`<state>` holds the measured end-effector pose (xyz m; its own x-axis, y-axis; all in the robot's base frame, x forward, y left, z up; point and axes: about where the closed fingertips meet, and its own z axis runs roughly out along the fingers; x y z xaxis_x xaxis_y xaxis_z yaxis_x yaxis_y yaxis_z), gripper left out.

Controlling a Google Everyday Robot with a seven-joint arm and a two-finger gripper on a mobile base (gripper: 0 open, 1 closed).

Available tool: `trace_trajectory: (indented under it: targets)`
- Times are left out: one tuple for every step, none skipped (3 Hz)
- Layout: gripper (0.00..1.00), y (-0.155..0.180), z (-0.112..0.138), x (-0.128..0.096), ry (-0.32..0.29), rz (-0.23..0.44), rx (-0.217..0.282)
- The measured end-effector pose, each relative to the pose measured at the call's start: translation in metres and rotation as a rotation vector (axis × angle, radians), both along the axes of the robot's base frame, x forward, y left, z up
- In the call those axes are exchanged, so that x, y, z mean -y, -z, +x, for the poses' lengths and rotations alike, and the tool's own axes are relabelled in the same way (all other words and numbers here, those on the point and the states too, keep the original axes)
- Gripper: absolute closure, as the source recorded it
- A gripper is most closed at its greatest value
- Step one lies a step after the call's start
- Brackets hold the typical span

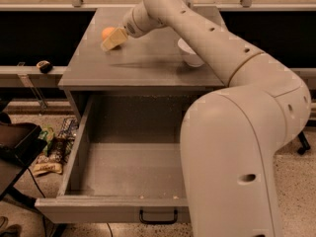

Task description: Place orange into top drawer

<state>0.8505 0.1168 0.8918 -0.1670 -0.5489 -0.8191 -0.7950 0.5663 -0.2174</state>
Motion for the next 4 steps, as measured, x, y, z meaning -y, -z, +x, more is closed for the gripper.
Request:
trace_trajectory:
  targets:
    - [0.0, 0.008, 0.02, -0.027, 0.003, 0.048, 0.002]
    - [0.0, 0.023, 0.032, -0.039, 0.014, 0.059, -0.014]
    - [0.19, 0.03, 0.038, -0.047, 0.013, 0.102, -0.012]
    - [0.5, 0.03, 0.039, -0.047, 0.012, 0.103, -0.012]
